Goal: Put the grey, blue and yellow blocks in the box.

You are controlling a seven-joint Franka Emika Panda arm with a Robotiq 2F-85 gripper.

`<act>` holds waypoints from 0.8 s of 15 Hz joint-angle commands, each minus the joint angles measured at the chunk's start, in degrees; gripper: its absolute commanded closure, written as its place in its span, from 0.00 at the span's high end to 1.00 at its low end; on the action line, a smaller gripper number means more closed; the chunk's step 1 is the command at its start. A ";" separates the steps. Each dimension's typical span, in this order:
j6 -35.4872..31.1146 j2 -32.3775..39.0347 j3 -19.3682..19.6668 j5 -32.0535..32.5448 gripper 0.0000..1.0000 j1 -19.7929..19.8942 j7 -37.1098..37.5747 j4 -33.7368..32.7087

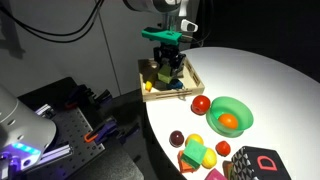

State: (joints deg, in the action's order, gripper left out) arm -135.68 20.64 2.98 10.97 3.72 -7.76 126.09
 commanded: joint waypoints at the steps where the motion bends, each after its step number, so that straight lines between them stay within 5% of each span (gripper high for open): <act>1: 0.33 1.21 1.41 3.24 0.30 -1.69 3.59 -0.80; 12: 0.26 5.12 2.38 5.25 0.30 -3.05 8.50 -3.74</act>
State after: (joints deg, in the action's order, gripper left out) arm -135.80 24.60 4.46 15.28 1.73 -1.47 124.33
